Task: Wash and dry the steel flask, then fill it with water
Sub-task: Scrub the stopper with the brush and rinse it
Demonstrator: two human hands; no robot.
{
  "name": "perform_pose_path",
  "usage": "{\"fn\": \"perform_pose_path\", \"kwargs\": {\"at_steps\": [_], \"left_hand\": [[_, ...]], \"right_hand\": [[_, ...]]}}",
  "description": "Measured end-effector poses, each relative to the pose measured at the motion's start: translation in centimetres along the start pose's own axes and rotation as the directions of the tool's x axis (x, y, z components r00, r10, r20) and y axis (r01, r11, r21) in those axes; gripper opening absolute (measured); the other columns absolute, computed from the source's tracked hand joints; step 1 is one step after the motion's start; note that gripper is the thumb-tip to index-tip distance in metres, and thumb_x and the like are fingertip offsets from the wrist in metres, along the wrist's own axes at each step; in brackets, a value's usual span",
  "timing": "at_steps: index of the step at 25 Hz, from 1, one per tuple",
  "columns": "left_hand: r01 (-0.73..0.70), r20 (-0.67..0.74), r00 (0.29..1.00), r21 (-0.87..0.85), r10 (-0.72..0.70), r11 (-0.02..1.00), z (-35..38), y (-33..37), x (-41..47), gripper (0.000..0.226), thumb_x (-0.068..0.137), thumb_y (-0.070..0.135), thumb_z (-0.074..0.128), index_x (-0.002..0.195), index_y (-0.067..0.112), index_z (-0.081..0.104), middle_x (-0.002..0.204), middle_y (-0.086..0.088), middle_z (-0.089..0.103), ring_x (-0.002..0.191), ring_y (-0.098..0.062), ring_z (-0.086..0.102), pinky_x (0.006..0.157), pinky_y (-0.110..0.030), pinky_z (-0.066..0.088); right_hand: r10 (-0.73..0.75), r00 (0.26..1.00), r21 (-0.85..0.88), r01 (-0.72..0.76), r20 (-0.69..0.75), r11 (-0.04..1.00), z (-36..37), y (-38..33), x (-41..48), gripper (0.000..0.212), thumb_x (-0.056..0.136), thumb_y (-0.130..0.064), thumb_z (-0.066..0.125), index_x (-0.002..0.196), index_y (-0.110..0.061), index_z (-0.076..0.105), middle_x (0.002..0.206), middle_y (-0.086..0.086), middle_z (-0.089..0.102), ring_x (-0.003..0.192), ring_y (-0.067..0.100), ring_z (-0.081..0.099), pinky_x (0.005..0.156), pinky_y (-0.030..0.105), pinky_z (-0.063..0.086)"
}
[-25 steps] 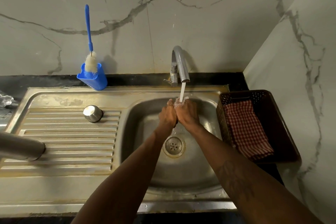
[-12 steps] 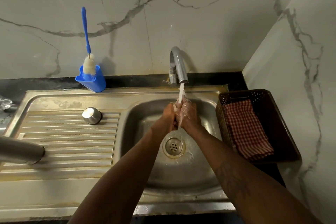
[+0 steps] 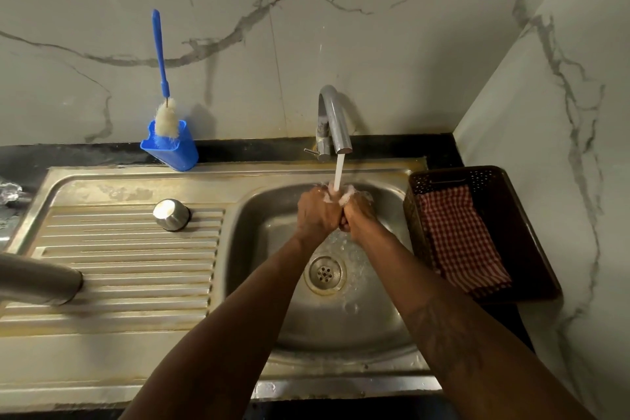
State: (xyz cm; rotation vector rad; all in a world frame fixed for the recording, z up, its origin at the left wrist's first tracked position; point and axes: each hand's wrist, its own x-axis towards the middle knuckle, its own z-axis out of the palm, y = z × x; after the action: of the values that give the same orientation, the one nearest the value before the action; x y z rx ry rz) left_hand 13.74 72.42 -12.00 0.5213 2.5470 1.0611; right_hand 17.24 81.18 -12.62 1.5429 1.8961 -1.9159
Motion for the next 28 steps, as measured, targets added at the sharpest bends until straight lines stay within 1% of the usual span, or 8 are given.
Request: {"fn": "perform_pose_path", "kwargs": {"at_steps": [3,5,8,9,15,20,23,28], "left_hand": [[0.156,0.188,0.972,-0.056,-0.143,0.986,-0.5,0.6,1.0,0.031,0.111,0.023,0.042,0.109,0.005,0.067,0.086,-0.011,0.067,0.071,-0.023,0.064,0.059,-0.031,0.05],[0.46,0.31,0.871,-0.238,-0.382,0.855,-0.5,1.2,1.2,0.031,0.112,0.026,0.039,0.1,0.009,0.063,0.075,-0.006,0.06,0.058,-0.015,0.052,0.052,-0.026,0.042],[0.663,0.491,0.679,-0.73,-0.546,0.168,-0.7,1.8,1.4,0.056,0.11,0.043,0.029,0.105,0.005,0.071,0.092,-0.013,0.075,0.082,-0.023,0.071,0.08,-0.036,0.06],[0.632,0.491,0.674,-0.77,-0.551,0.088,-0.5,1.2,1.8,0.06,0.11,0.045,0.028,0.111,0.006,0.073,0.101,-0.014,0.077,0.095,-0.026,0.072,0.094,-0.04,0.059],[0.602,0.443,0.728,-0.778,-0.524,0.18,0.2,-0.4,1.2,0.059,0.104,0.055,0.043,0.114,0.006,0.075,0.101,-0.015,0.076,0.085,-0.027,0.071,0.077,-0.035,0.058],[0.537,0.373,0.824,-0.753,-0.426,0.381,0.5,0.0,0.7,0.056,0.105,0.06,0.046,0.12,0.012,0.069,0.106,-0.014,0.077,0.094,-0.028,0.073,0.071,-0.037,0.059],[0.432,0.28,0.896,-0.727,-0.344,0.533,0.8,0.9,0.7,0.026,0.112,0.032,0.043,0.127,0.022,0.063,0.11,-0.006,0.073,0.103,-0.024,0.067,0.073,-0.036,0.056],[0.339,0.135,0.924,-0.725,-0.359,0.599,0.5,0.1,0.5,0.026,0.092,0.004,0.072,0.098,0.027,0.081,0.091,0.003,0.08,0.095,-0.016,0.074,0.086,-0.034,0.062]], "right_hand": [[-0.355,0.935,-0.318,0.335,-0.005,0.887,-0.7,1.3,-0.4,0.043,0.11,-0.035,0.041,0.107,-0.007,0.073,0.095,0.011,0.074,0.087,0.023,0.072,0.079,0.033,0.059],[-0.439,0.898,-0.278,0.412,-0.039,0.868,-0.8,1.7,-1.0,0.041,0.109,-0.045,0.039,0.101,-0.022,0.072,0.086,0.0,0.073,0.081,0.014,0.072,0.071,0.031,0.06],[-0.554,0.832,-0.299,0.535,0.024,0.79,0.3,1.6,-1.3,0.032,0.103,-0.05,0.053,0.109,-0.024,0.071,0.103,-0.003,0.065,0.092,0.014,0.067,0.077,0.031,0.059],[-0.572,0.82,-0.31,0.553,0.035,0.774,0.6,1.7,-1.5,0.035,0.104,-0.049,0.053,0.111,-0.02,0.072,0.107,-0.002,0.064,0.095,0.015,0.066,0.082,0.034,0.059],[-0.74,0.65,-0.459,0.611,-0.173,0.645,1.6,2.9,-2.1,0.028,0.097,-0.042,0.066,0.094,-0.019,0.08,0.082,0.001,0.077,0.074,0.02,0.071,0.07,0.037,0.057],[-0.521,0.833,-0.376,0.429,-0.188,0.821,0.9,1.5,-1.1,0.012,0.09,-0.031,0.072,0.1,-0.024,0.069,0.088,-0.008,0.07,0.083,0.014,0.066,0.075,0.029,0.052],[-0.132,0.989,0.169,0.142,-0.068,0.975,1.1,1.6,0.4,0.03,0.091,-0.037,0.064,0.119,-0.028,0.069,0.112,0.0,0.072,0.102,0.024,0.07,0.085,0.039,0.06],[-0.045,0.994,0.625,-0.03,0.104,0.78,0.7,1.5,-0.5,0.026,0.102,-0.021,0.055,0.105,-0.005,0.075,0.1,0.018,0.074,0.087,0.026,0.074,0.068,0.031,0.062]]}}
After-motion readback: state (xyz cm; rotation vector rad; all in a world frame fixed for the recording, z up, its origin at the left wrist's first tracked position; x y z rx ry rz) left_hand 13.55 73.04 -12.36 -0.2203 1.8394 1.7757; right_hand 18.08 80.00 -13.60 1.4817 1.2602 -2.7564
